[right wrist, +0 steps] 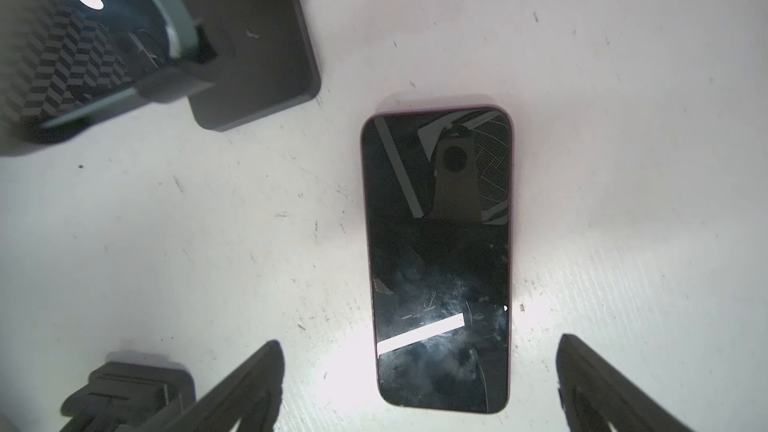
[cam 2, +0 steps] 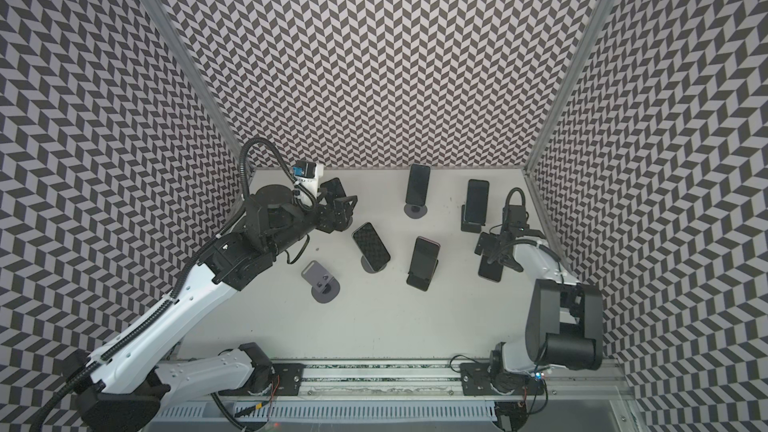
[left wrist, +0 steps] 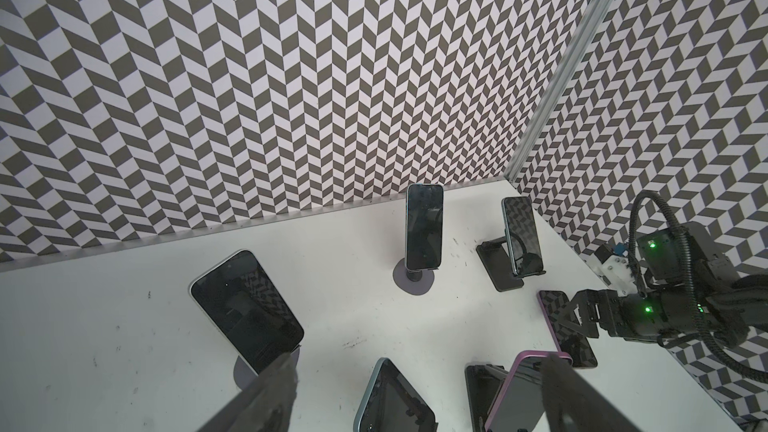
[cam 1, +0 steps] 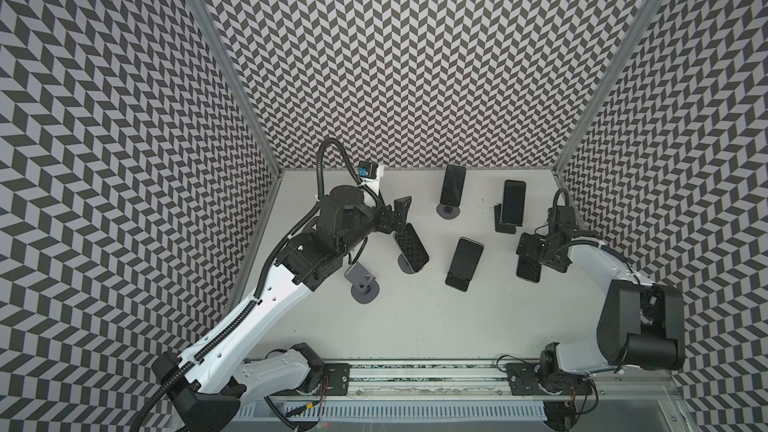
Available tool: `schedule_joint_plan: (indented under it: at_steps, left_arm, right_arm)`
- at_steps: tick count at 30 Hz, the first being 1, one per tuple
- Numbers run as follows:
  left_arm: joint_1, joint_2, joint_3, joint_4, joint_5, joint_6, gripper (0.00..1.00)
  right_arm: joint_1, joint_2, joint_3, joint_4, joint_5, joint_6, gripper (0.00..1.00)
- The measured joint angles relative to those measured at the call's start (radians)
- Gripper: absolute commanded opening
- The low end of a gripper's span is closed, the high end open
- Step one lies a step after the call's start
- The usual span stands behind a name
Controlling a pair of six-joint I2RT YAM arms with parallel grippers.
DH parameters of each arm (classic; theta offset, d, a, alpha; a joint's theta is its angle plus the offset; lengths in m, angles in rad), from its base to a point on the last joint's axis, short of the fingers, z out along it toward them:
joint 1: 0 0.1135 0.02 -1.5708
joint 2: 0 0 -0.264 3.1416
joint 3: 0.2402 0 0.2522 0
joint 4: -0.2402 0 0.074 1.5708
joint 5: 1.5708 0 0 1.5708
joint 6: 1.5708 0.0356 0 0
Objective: Remove the phone from the phone stand
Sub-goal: 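Raise the right gripper away from the phone toward the farther phones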
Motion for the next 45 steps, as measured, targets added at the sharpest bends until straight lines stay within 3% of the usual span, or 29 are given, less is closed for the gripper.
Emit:
schedule_joint_plan:
  at_steps: [20,35,45]
  left_arm:
    - [0.0,-0.012,-0.007,-0.013,0.0,-0.029,0.9]
    - [0.0,-0.011,-0.007,-0.045,-0.001,-0.088,0.89]
    - [0.0,-0.011,-0.007,-0.073,-0.001,-0.13,0.88]
  right_arm:
    - [0.028,-0.14,0.156,-0.108,-0.023,-0.002,0.96]
    - [0.322,-0.148,0.345,-0.15,0.095,-0.051,0.94]
    - [0.454,-0.148,0.392,-0.146,0.145,-0.104,0.93]
